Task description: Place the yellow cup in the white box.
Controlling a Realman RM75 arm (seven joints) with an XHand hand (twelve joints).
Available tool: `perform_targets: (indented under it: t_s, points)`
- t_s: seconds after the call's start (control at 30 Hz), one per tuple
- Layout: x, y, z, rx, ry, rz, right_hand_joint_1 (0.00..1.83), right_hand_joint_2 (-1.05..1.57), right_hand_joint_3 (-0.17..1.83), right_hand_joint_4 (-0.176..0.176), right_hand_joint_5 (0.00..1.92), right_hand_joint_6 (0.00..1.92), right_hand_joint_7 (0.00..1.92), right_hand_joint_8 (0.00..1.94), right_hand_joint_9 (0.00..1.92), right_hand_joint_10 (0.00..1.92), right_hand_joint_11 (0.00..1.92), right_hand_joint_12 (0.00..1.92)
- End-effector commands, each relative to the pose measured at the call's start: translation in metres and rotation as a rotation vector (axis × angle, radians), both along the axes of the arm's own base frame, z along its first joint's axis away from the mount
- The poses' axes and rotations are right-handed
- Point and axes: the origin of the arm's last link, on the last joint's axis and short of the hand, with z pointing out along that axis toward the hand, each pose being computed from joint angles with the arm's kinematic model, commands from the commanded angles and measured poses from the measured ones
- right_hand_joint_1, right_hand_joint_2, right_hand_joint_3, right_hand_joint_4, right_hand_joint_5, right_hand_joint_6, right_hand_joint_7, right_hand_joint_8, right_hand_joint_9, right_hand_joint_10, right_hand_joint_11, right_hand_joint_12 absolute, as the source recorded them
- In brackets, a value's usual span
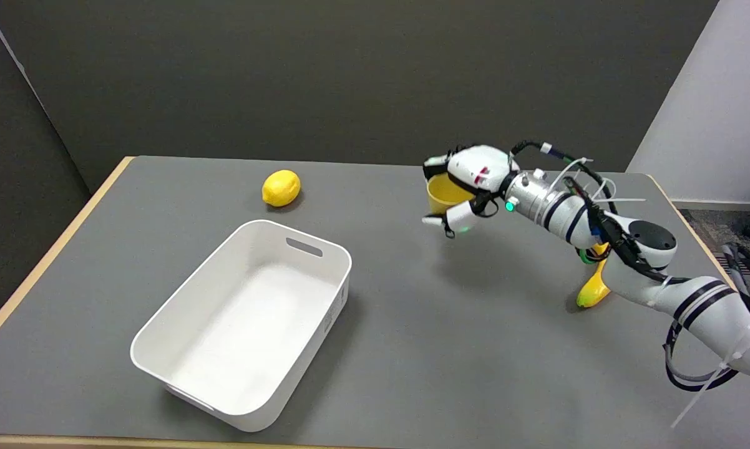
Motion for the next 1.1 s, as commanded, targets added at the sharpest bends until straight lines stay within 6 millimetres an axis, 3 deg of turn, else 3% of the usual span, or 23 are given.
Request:
perform_targets:
  t_s: [0.03,0.17,0.27,0.43,0.8,0.9,1.0,1.1]
  points:
    - [0.086,0.031,-0.052,0.163,-0.398,0.241,0.85,0.9,1.03,0.025,0.65,1.92,0.86,1.94,1.25,1.92,1.02,1.92]
    - [0.089,0.044,-0.091,0.273,-0.517,0.221,0.85,0.92,1.01,0.019,0.64,1.92,0.86,1.94,1.24,1.92,1.01,1.92]
    - [0.082,0.055,-0.132,0.372,-0.599,0.171,0.85,0.93,1.0,0.015,0.64,1.92,0.85,1.94,1.24,1.92,1.01,1.92]
    - [0.053,0.072,-0.201,0.502,-0.768,0.009,0.85,0.93,1.0,0.014,0.64,1.92,0.83,1.94,1.24,1.92,1.0,1.92]
    - [-0.022,0.086,-0.279,0.476,-0.964,-0.277,0.85,0.95,0.95,0.005,0.62,1.92,0.8,1.94,1.23,1.92,0.98,1.92]
    - [-0.039,0.084,-0.297,0.457,-0.98,-0.318,0.83,1.02,0.85,-0.011,0.57,1.92,0.71,1.94,1.19,1.92,0.87,1.92]
    - [-0.042,0.074,-0.308,0.447,-0.963,-0.328,0.82,1.05,0.8,-0.015,0.55,1.92,0.62,1.94,1.13,1.92,0.68,1.92]
    - [-0.037,0.058,-0.314,0.441,-0.909,-0.332,0.82,1.06,0.79,-0.015,0.54,1.92,0.61,1.94,1.11,1.92,0.65,1.92]
